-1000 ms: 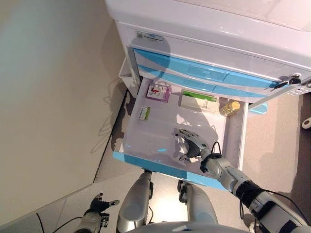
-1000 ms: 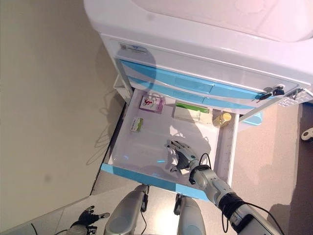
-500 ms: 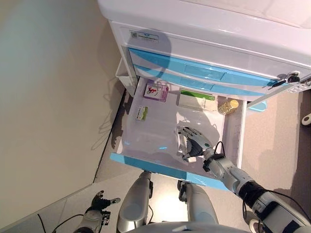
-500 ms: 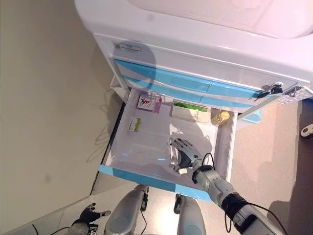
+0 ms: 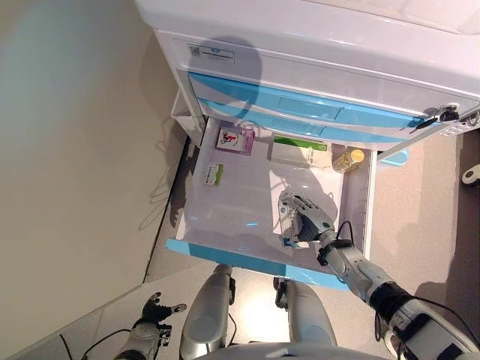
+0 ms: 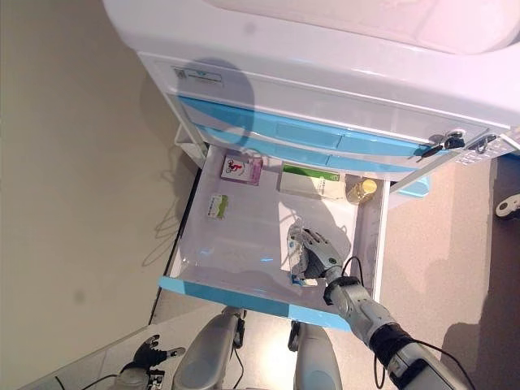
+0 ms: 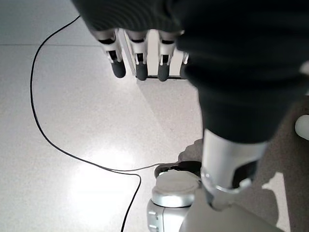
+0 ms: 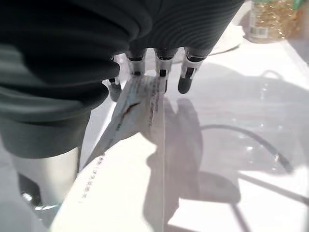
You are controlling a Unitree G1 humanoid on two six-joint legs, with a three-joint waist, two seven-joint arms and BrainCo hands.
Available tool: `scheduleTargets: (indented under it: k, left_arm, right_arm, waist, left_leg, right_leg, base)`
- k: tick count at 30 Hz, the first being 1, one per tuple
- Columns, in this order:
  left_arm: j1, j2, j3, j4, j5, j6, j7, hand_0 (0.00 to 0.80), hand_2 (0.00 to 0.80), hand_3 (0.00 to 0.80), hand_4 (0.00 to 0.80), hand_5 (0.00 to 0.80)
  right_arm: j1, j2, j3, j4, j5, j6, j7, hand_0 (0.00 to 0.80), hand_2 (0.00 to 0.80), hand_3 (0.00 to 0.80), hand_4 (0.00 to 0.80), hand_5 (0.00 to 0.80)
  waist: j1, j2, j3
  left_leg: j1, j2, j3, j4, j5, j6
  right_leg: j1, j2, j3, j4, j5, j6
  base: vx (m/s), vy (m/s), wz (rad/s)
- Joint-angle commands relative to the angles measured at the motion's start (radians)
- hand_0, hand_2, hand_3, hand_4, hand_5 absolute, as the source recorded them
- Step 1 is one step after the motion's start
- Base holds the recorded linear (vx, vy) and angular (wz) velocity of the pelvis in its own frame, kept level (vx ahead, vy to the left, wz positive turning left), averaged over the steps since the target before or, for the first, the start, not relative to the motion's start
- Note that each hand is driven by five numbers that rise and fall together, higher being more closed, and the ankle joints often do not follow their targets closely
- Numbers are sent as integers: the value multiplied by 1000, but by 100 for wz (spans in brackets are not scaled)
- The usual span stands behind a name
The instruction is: Open the drawer and pick up the medicine
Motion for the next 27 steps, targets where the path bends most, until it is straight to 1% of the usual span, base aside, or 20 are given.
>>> scheduleTargets:
  k: [1, 6, 11, 17, 18, 21, 27]
  left_arm:
    - [5, -16, -15, 16, -20, -1, 19, 0, 0, 0, 0, 0]
    - [3, -18, -22, 17, -24, 1, 21, 0, 0, 0, 0, 0]
    - [1, -21, -37, 14, -32, -2, 31, 0, 0, 0, 0, 0]
    - [-8, -27, -49, 10, -43, 1, 38, 0, 0, 0, 0, 0]
    - [-13, -30, -54, 9, -47, 4, 41, 0, 0, 0, 0, 0]
    - [-17, -31, -59, 7, -50, 6, 41, 0, 0, 0, 0, 0]
    - [-16, -33, -56, 10, -53, 12, 45, 0, 0, 0, 0, 0]
  right_arm:
    - [0, -11, 21, 3, -17, 43, -18, 0, 0, 0, 0, 0]
    - [-21, 7, 13, 35, 0, 59, -35, 0, 0, 0, 0, 0]
    - [-56, 56, 4, 123, 41, 81, -73, 0, 0, 0, 0, 0]
    - [-93, 88, 15, 166, 68, 99, -70, 0, 0, 0, 0, 0]
    - [-110, 102, 22, 194, 72, 111, -61, 0, 0, 0, 0, 0]
    - [-127, 107, 28, 197, 74, 121, -50, 0, 0, 0, 0, 0]
    - [-129, 87, 26, 168, 62, 127, -52, 0, 0, 0, 0, 0]
  waist:
    - [3, -5, -24]
    - [3, -1, -23]
    - [7, 7, -15]
    - [9, 14, -11]
    - [10, 17, -11]
    - [10, 21, -9]
    - [8, 22, -4]
  left_leg:
    - [-43, -57, -4, 80, -78, 16]
    - [-50, -60, -4, 78, -75, 16]
    - [-54, -61, 1, 82, -77, 17]
    - [-60, -61, 5, 81, -75, 18]
    - [-63, -63, 5, 80, -73, 18]
    - [-65, -64, 4, 78, -71, 18]
    - [-64, -65, 5, 70, -68, 18]
  right_leg:
    - [-28, -13, 27, -6, 90, 33]
    - [-36, -11, 31, -8, 94, 33]
    - [-40, -11, 38, -8, 96, 33]
    - [-50, -11, 42, -6, 100, 32]
    - [-55, -10, 43, -5, 101, 31]
    - [-57, -11, 43, -3, 100, 31]
    - [-59, -12, 42, -2, 101, 31]
  base:
    - [0, 0, 0]
    - [0, 0, 0]
    - [1, 3, -2]
    - [0, 10, -5]
    - [0, 0, 0]
    - [0, 0, 0]
    - [0, 0, 0]
